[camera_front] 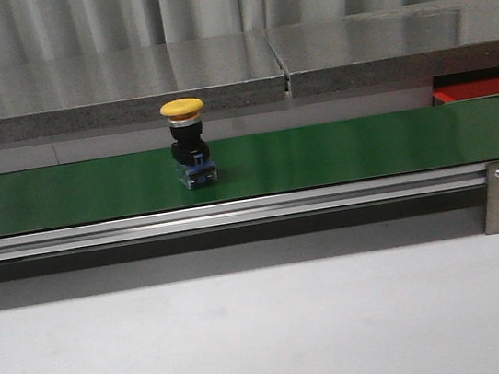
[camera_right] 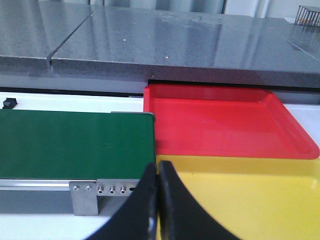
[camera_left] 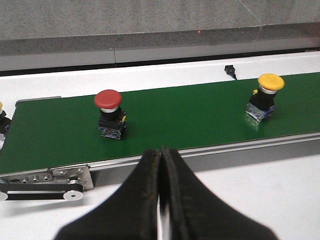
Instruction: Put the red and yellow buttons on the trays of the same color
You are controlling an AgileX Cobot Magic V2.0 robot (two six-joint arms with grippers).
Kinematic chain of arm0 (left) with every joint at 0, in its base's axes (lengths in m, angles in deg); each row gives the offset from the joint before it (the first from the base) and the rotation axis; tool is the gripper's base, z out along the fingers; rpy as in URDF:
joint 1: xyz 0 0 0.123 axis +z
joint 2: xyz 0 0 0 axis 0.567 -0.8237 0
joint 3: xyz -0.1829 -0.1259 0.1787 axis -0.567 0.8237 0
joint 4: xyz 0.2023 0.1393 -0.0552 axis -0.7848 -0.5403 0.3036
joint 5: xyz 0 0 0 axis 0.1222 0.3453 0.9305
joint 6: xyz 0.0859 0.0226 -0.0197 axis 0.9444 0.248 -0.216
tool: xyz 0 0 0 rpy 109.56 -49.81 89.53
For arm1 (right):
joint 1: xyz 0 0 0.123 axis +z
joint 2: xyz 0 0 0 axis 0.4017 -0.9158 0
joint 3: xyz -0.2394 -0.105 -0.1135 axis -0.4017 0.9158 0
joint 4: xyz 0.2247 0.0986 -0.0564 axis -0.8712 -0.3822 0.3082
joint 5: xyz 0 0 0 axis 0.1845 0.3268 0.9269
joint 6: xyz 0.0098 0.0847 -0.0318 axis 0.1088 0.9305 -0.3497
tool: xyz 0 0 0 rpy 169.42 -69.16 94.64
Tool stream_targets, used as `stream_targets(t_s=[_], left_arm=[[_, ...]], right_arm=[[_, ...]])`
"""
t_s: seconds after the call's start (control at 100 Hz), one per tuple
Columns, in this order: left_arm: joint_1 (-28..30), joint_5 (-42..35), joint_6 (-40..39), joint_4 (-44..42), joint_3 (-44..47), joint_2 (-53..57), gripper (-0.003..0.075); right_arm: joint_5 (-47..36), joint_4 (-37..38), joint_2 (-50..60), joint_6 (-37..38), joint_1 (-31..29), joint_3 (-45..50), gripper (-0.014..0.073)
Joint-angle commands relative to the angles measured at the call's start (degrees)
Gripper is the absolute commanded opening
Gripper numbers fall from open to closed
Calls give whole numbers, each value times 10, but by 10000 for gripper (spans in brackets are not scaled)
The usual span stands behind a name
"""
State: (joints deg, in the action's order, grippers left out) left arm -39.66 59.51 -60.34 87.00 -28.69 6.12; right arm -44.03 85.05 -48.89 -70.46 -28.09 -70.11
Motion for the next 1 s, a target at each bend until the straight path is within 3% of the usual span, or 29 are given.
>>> stream_targets(t_s=[0.0,0.16,0.38,0.57,0.67,0.86,0.93,0.99], left_arm=[[-4,-37,0,9,-15,-4,-19],[-4,-37,0,9,-15,-4,-19],[-4,-37,0,9,-15,-4,-19],[-4,-37,0,9,-15,-4,-19],[-4,-37,0,9,-15,-4,-19],[-4,-37,0,9,-15,-4,-19],[-4,-37,0,9,-15,-4,-19],[-4,-37,0,9,-15,-4,-19]], right_arm=[[-41,26,-63,-1,-2,-59,-66],[-36,34,-167,-1,16,-133,-66],[-7,34,-292,-1,84,-246,-66],[73,34,-411,-1,140,-343,-40],[124,34,-465,-1,163,-394,99],[218,34,-556,-1,202,-495,584],[262,34,-587,-9,217,-537,661],[301,33,-615,-26,230,-575,662]])
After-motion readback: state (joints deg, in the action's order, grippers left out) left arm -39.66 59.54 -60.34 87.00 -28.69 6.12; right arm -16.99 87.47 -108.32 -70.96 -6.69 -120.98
